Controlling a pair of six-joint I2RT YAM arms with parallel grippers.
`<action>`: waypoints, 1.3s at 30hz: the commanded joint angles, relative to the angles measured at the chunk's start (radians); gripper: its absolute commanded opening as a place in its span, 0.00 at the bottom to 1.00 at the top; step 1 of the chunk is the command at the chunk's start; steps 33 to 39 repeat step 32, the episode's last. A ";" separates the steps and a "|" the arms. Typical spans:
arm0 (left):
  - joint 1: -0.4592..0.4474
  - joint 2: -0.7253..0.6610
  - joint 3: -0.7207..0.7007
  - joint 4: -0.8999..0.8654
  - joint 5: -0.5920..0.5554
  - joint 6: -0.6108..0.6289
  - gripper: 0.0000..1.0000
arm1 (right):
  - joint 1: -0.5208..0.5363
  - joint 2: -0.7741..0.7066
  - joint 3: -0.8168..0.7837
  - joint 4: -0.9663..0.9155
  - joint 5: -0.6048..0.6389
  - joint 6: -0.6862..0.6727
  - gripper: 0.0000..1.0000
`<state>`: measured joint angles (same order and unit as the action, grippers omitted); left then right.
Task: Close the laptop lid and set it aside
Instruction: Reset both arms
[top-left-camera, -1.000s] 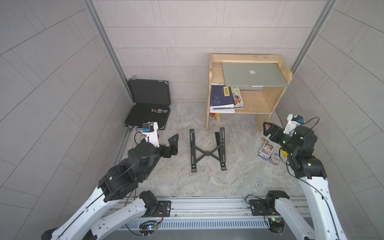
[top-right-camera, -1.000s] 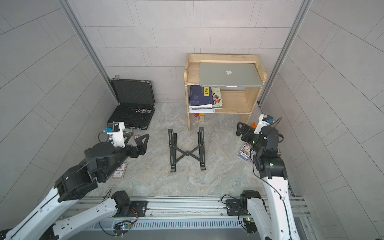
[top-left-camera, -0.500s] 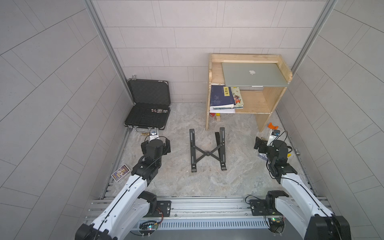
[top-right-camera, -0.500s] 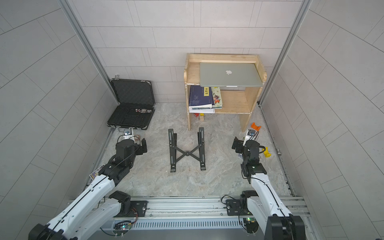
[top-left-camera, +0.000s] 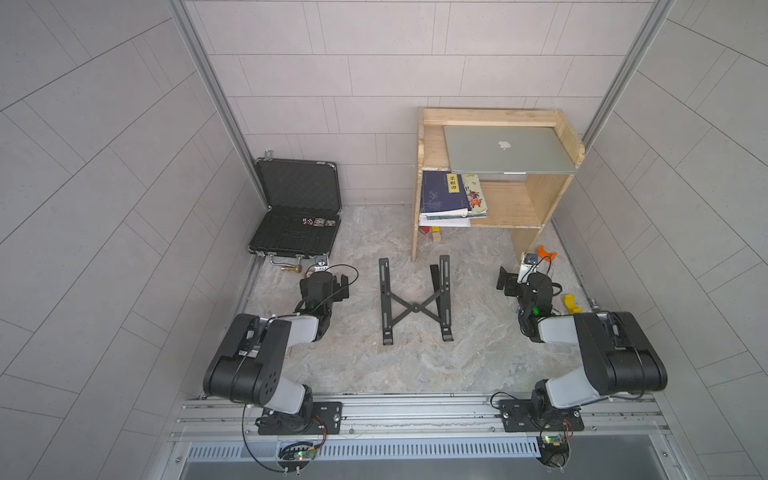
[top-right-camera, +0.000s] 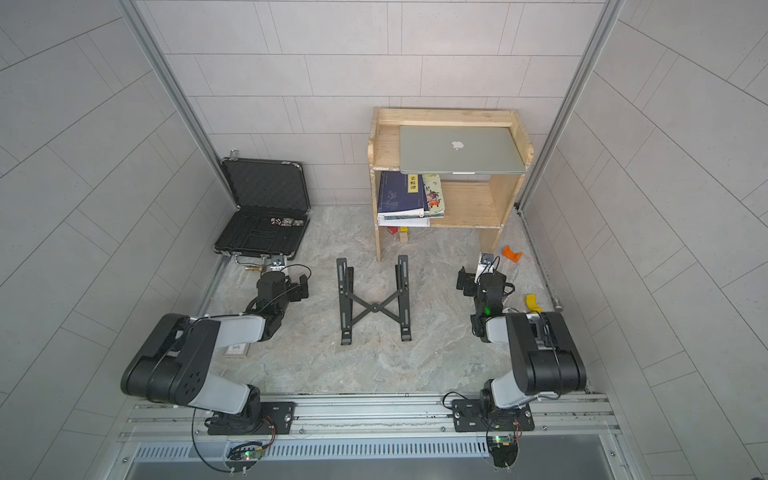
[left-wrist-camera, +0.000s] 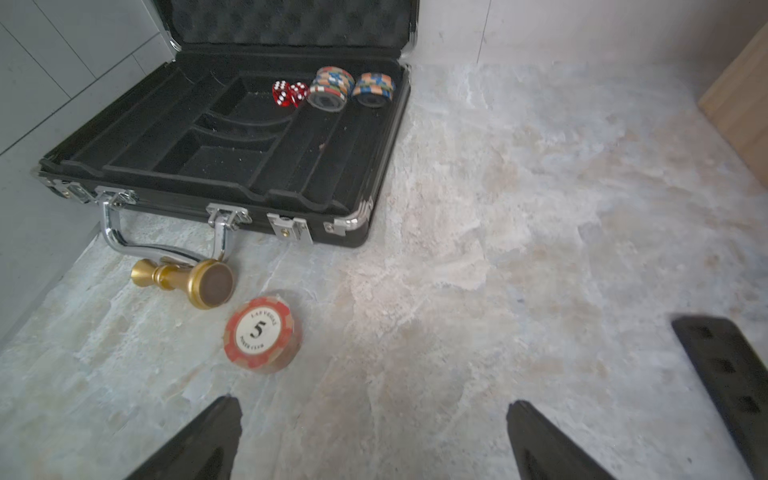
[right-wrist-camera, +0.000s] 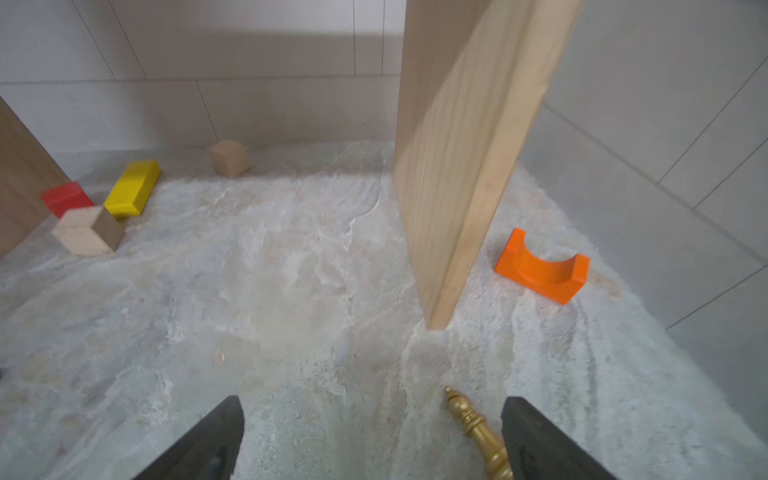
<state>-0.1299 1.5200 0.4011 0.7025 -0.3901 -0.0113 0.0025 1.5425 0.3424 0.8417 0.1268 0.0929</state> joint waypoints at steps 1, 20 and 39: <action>0.059 0.047 -0.018 0.221 0.051 -0.040 1.00 | 0.000 -0.025 0.034 0.007 -0.023 -0.015 1.00; 0.053 0.011 0.033 0.052 0.045 -0.047 1.00 | 0.000 -0.010 0.051 -0.004 -0.019 -0.015 1.00; 0.053 0.014 0.033 0.054 0.042 -0.045 1.00 | 0.000 -0.010 0.052 -0.004 -0.020 -0.015 1.00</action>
